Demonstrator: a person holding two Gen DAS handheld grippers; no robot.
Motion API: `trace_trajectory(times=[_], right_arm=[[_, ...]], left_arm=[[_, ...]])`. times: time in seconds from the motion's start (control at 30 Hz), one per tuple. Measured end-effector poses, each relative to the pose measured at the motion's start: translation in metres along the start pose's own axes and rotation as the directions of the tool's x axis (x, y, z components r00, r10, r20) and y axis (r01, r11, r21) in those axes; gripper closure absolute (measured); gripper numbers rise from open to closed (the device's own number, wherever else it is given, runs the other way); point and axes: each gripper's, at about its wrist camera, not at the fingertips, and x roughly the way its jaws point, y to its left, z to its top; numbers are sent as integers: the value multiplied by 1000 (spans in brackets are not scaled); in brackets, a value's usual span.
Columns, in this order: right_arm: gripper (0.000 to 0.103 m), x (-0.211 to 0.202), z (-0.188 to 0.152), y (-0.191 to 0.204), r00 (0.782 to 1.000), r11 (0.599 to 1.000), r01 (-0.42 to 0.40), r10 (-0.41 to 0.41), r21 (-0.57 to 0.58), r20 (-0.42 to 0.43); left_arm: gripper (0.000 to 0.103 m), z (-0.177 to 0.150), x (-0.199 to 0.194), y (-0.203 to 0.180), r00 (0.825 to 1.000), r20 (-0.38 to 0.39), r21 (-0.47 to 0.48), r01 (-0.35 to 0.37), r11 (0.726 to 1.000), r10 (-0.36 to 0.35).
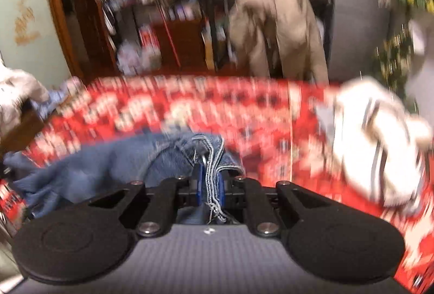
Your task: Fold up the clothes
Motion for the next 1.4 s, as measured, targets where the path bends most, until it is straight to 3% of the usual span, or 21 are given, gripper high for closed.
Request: trace_trajectory(times=[0.07, 0.13, 0.2, 0.3, 0.37, 0.5, 0.63, 0.7, 0.77, 0.9, 0.93, 0.97, 1.07, 1.17, 1.27, 1.4], right_arm=[[87, 18, -19, -4, 998, 999, 4, -2, 35, -60], [80, 21, -39, -16, 998, 998, 8, -5, 58, -61], [74, 10, -48, -25, 1000, 997, 8, -6, 81, -23], [63, -17, -52, -42, 999, 993, -2, -4, 122, 45], [53, -37, -55, -55, 998, 986, -18, 7, 168, 67], [45, -51, -74, -78, 999, 967, -47, 42, 251, 27], [43, -30, -98, -80, 995, 940, -83, 97, 330, -25], [40, -16, -99, -81, 993, 926, -97, 115, 365, -29], [29, -1, -99, -81, 992, 912, -101, 123, 398, -29], [27, 20, -93, -83, 993, 895, -95, 117, 436, -25], [32, 25, -92, -83, 993, 894, -97, 116, 436, -18], [51, 28, -91, -83, 994, 896, -93, 109, 435, -12], [78, 29, -83, -80, 996, 899, -92, 92, 428, 22], [83, 8, -70, -78, 996, 924, -38, 5, 381, 88], [90, -30, -51, -83, 980, 945, 23, -85, 325, 179], [90, -54, -30, -93, 968, 963, 103, -154, 247, 196]], left_arm=[[93, -15, 11, 10, 999, -50, -41, 11, 999, -13], [90, -16, 14, 6, 998, -62, -25, 5, 1000, -6], [88, -9, 9, 5, 999, -48, -29, 11, 1000, -12], [66, 3, -5, 5, 1000, -8, -36, 17, 999, -17], [64, 11, -16, 3, 1000, 17, -22, 10, 1000, -10], [58, 16, -33, 2, 998, 62, 21, -16, 1000, 15], [57, 25, -35, 1, 996, 81, 21, -28, 999, 27], [57, 29, -35, -2, 996, 85, 16, -10, 1000, 9], [56, 33, -34, -8, 996, 92, 36, -5, 999, 1], [51, 41, -27, -19, 995, 97, 84, -22, 996, 14], [51, 42, -25, -20, 995, 95, 86, -22, 996, 14], [51, 44, -22, -21, 996, 93, 86, -21, 996, 13], [51, 47, -14, -22, 996, 84, 83, -22, 996, 15], [51, 50, -8, -26, 996, 82, 111, -31, 993, 22], [51, 55, -3, -33, 996, 87, 155, -38, 987, 25], [51, 70, 13, -43, 996, 85, 202, -28, 979, 11]])
